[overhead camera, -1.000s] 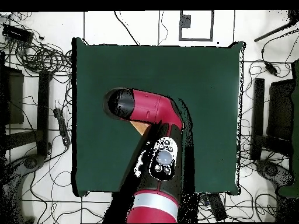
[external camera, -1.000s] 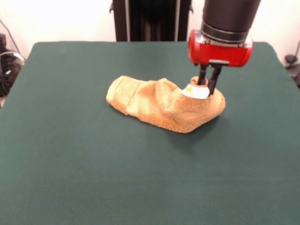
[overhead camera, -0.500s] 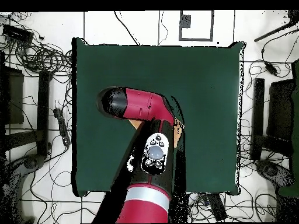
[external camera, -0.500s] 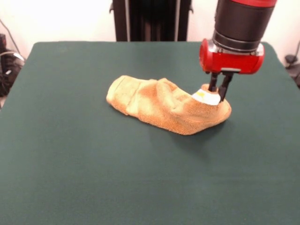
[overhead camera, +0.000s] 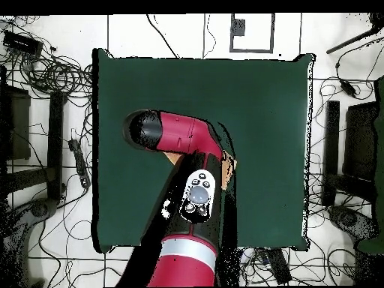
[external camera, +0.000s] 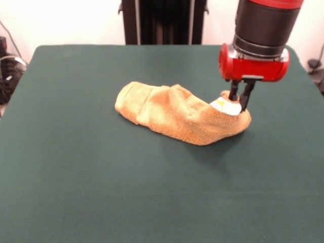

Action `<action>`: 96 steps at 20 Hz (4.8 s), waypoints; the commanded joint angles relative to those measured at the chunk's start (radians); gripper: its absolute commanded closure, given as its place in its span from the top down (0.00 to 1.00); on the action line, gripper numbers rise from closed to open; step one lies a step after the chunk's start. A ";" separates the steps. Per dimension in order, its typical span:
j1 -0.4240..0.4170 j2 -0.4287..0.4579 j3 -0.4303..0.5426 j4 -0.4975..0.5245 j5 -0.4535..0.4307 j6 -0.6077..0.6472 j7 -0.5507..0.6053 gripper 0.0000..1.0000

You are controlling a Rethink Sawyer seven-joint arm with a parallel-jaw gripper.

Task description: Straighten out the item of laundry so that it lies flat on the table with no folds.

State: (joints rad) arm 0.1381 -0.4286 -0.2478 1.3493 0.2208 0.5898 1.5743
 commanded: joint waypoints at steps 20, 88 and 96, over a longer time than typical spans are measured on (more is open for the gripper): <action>0.049 0.013 -0.035 -0.038 0.049 0.192 0.331 1.00; 0.026 -0.013 0.055 0.100 -0.004 -0.051 0.269 1.00; 0.029 0.002 0.056 0.088 -0.010 -0.042 0.272 1.00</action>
State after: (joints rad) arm 0.1469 -0.5323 -0.3245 1.3290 0.2270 0.5538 1.6957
